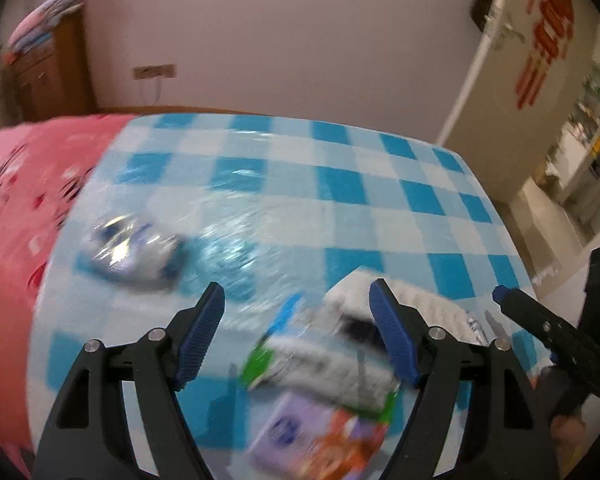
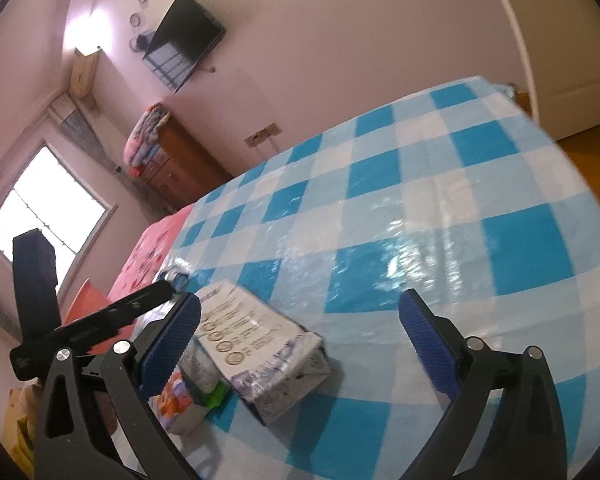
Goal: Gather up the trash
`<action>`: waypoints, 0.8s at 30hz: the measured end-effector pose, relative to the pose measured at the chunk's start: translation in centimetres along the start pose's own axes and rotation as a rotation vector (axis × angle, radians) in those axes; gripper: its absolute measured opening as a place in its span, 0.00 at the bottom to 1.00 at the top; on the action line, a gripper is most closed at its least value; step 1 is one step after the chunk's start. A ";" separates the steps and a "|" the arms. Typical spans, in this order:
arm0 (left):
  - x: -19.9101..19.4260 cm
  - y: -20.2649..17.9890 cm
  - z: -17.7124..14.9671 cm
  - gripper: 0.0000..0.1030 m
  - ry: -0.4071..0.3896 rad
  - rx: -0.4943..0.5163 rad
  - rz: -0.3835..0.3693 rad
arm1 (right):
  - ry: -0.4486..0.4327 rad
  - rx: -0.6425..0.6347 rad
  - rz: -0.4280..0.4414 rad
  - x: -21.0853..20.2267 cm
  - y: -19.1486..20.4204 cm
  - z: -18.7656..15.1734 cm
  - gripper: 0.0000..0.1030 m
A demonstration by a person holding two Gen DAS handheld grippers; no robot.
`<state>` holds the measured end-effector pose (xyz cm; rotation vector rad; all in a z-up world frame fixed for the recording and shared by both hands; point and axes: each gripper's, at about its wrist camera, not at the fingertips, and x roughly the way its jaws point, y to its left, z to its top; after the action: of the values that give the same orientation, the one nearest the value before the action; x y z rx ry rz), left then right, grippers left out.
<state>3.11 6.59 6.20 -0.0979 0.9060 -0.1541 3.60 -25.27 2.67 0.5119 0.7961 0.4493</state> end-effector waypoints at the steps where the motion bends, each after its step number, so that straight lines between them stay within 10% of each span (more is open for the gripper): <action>1: -0.7 0.8 -0.6 0.74 0.004 -0.021 0.009 | 0.008 -0.003 0.006 0.2 0.1 0.0 0.95; 14: -1.9 -0.1 -6.7 0.73 0.110 -0.119 -0.078 | 0.128 -0.150 0.024 2.6 3.3 -1.5 0.95; 24: -0.4 -0.8 -6.8 0.74 0.113 -0.119 -0.016 | 0.255 -0.098 0.213 3.3 3.8 -2.5 0.95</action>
<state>-2.60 5.78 2.44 -0.2081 1.0277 -0.1214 3.02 -19.75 1.63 0.4552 0.9628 0.7584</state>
